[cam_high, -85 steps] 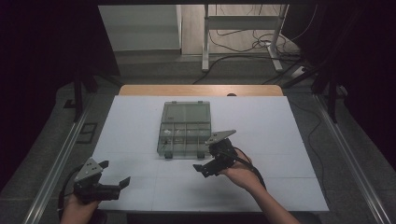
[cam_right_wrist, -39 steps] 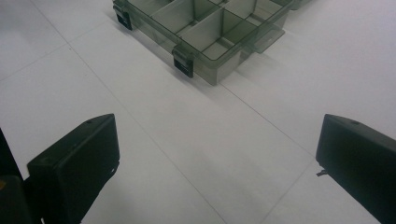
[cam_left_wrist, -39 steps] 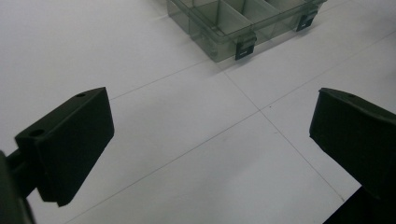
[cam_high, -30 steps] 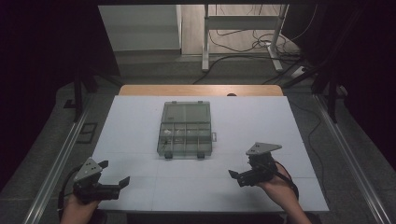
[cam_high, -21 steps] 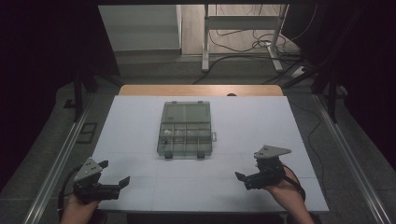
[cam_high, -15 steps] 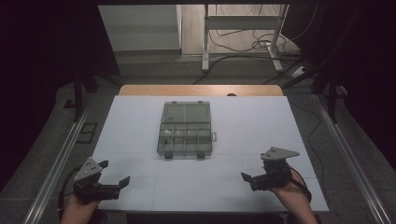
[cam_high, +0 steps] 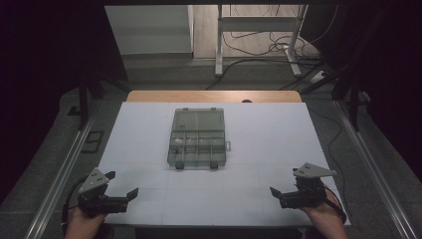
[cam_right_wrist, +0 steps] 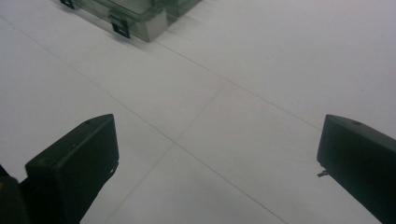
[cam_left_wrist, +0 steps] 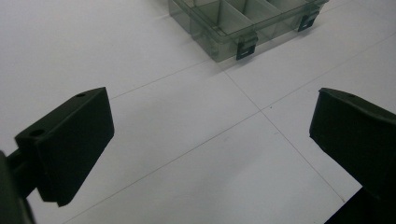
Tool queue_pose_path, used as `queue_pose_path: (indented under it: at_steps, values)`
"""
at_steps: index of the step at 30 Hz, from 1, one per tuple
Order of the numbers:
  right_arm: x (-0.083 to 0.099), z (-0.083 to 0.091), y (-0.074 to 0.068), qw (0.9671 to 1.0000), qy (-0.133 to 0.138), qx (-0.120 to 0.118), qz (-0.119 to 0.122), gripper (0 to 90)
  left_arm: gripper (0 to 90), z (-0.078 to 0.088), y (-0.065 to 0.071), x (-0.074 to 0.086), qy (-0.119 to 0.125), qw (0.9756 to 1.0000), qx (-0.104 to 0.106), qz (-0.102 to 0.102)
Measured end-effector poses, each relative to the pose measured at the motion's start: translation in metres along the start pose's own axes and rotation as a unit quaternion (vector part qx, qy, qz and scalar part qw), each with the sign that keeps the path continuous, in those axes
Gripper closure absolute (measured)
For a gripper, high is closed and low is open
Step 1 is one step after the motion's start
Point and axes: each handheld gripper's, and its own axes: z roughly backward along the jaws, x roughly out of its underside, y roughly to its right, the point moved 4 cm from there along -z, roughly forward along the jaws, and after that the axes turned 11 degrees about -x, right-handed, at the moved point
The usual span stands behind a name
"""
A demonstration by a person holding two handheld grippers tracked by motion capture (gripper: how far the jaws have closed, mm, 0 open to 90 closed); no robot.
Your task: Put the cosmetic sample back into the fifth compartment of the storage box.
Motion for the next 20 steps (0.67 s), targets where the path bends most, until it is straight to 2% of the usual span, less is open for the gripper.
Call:
queue_pose_path:
  at_steps: [11, 17, 20]
  values:
    - [0.020, 0.026, 0.010, 0.9986, 0.026, 0.021, -0.042, 0.0, 0.5, 0.000, 0.000, 0.000, -0.001, 1.0000, -0.001, 0.000]
    - [0.023, 0.031, 0.012, 0.9981, 0.026, 0.030, -0.048, 0.0, 0.5, -0.001, 0.000, 0.000, 0.000, 1.0000, 0.001, -0.001]
    - [0.024, 0.029, 0.011, 0.9984, 0.015, 0.032, -0.043, 0.0, 0.5, -0.001, 0.000, -0.001, 0.000, 1.0000, 0.001, -0.002]
